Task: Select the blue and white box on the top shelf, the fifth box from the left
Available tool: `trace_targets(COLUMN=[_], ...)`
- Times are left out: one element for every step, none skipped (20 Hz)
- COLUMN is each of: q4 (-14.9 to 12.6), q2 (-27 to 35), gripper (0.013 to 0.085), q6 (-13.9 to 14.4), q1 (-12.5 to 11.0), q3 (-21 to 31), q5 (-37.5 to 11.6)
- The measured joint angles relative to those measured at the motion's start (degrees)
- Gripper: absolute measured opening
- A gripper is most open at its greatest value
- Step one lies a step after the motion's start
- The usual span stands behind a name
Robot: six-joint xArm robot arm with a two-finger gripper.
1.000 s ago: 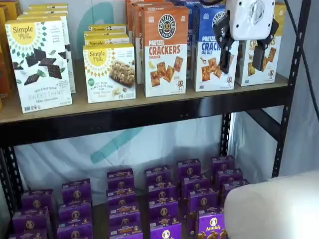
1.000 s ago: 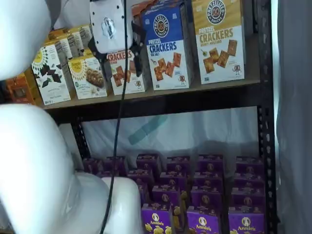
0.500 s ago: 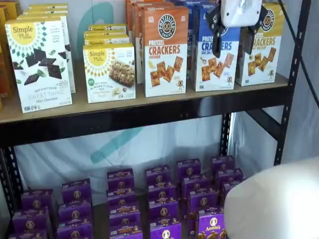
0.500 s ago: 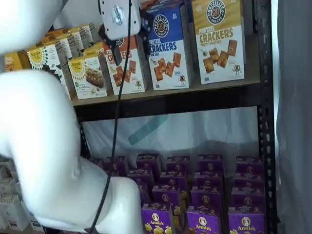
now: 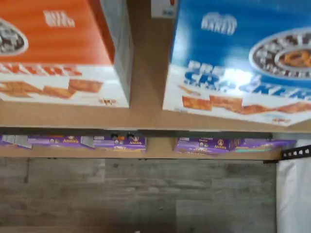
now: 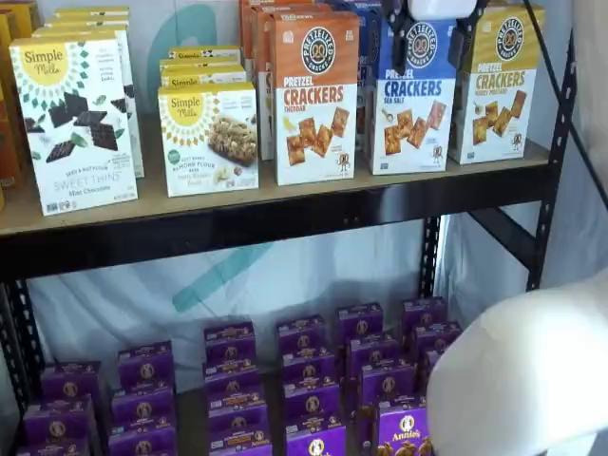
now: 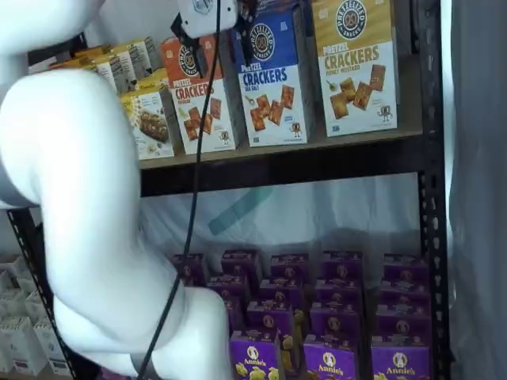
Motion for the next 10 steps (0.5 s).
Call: trace_targets(q4=[0.1,0.2,0.3,0.4,0.4,0.5,0.5,0.5,0.4,0.3], q2=[0.5,1.1,1.5,2.2,2.6,3.1,3.2,3.3,3.4,3.5], gripper=[0.0850,0.0850,0.0850,0.0850,0.0850,0.0850,0.0850,0.0850,0.0850,0.0850], q6=[0.0,0.0,-0.1,0.0,0.0,0.0,0.0,0.0,0.1,0.1], q1=[0.0,-0.1,-0.1,-0.1,-0.1,0.0,0.0,0.0,0.1,0.1], q3=[-0.6,-1.2,-1.7,-2.5,-3.0,-3.6,-3.8,-4.1,-4.3,-4.5], q5=[0.0,0.2,0.5,1.0,1.5,2.1,2.2,2.4,2.7,3.0])
